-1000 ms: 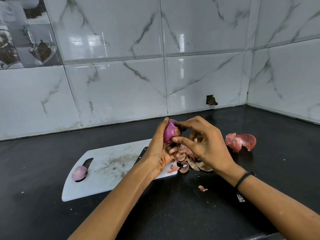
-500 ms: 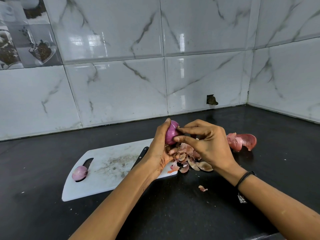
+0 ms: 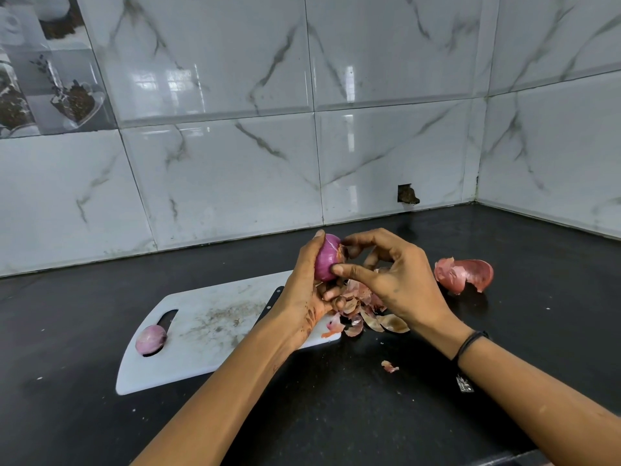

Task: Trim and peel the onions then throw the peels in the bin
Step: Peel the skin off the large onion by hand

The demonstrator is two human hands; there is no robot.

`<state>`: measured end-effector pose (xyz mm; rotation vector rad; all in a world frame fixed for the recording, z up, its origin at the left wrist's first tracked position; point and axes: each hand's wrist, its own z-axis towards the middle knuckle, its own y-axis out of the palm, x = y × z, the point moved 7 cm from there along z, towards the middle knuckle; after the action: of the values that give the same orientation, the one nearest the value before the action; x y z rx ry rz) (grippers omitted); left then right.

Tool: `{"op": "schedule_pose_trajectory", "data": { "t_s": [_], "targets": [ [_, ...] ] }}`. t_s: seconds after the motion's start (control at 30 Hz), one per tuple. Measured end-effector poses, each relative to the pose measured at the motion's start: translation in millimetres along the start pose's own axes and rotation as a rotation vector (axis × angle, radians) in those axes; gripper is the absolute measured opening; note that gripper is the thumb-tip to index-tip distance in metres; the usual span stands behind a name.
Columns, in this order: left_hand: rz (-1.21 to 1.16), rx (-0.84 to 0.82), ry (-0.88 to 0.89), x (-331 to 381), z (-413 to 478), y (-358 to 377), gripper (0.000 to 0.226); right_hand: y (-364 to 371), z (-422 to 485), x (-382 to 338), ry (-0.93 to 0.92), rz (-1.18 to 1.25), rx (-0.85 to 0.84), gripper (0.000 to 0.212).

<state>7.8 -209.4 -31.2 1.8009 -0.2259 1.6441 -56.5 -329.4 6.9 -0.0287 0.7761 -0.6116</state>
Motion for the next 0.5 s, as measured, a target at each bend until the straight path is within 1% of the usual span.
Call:
{"op": "schedule_pose_trajectory", "data": {
  "t_s": [0.1,0.2,0.27,0.37,0.5],
  "targets": [
    [-0.009,-0.002,0.007,0.9,0.2,-0.3,0.051,1.0,-1.9,-4.5,-0.053,-0.031,-0.028,0.039],
    [-0.002,0.018,0.007,0.9,-0.2,-0.5,0.047,4.1,-3.9,-7.6,-0.103,-0.082,-0.035,0.033],
    [0.003,0.053,0.017,0.9,0.1,-2.2,0.051,4.6,-4.6,-9.0,-0.127,-0.097,-0.026,0.028],
    [0.002,0.095,0.026,1.0,0.0,-3.0,0.062,3.0,-5.0,-8.2,-0.11,-0.061,-0.017,0.023],
    [0.042,0.096,0.062,3.1,1.1,-3.0,0.065,1.1,-2.9,-3.2,-0.024,0.052,0.0,0.021]
  ]
}}
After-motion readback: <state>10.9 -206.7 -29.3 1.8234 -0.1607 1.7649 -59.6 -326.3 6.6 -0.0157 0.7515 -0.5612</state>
